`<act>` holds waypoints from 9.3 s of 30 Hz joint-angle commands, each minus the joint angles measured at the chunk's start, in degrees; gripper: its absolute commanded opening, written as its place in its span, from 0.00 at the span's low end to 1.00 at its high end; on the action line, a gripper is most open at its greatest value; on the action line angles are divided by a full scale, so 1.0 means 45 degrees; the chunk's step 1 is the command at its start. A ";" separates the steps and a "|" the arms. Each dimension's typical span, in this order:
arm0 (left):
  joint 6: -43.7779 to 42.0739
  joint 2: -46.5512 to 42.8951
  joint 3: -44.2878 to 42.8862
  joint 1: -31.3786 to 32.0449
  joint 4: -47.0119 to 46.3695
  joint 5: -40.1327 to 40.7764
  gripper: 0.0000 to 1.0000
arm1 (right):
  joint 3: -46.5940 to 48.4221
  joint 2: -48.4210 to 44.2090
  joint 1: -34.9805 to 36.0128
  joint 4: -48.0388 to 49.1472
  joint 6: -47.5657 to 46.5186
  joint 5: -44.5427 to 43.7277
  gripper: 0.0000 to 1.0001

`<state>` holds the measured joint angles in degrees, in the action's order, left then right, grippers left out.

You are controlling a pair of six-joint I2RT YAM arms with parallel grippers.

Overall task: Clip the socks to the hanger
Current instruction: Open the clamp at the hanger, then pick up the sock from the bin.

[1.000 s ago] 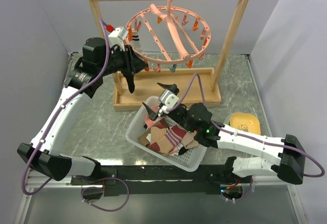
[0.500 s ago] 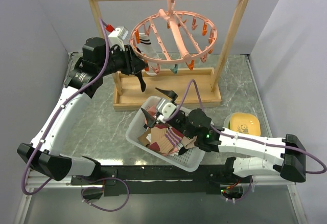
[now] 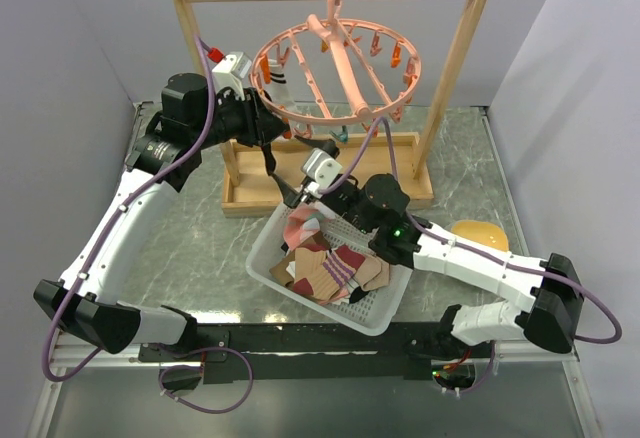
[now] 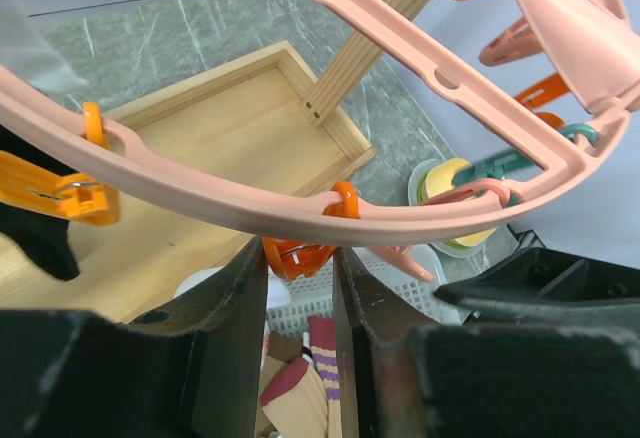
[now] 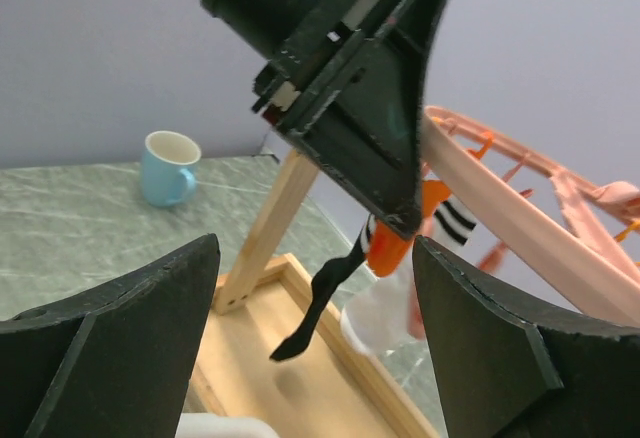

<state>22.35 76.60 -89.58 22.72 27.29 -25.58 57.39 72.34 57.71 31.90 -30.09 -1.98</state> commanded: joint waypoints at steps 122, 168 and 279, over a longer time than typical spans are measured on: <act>0.1635 0.0810 -0.0933 0.0283 -0.1689 0.0060 0.13 | 0.1877 0.2461 -0.3216 -0.0253 0.4615 0.1611 0.00; 0.1088 -0.0205 0.0121 0.0127 -0.1552 -0.0428 0.01 | -0.4199 -0.4630 -0.1145 -1.1269 1.3971 -0.2662 0.73; 0.1342 -0.0498 0.0766 0.0127 -0.1806 -0.1131 0.01 | -0.6639 -0.1426 -0.3255 -0.8867 2.0593 -0.0985 0.39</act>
<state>27.94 76.49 -86.46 23.44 20.40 -29.71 26.65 65.67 43.31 -10.63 61.87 -3.60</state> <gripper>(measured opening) 0.115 0.429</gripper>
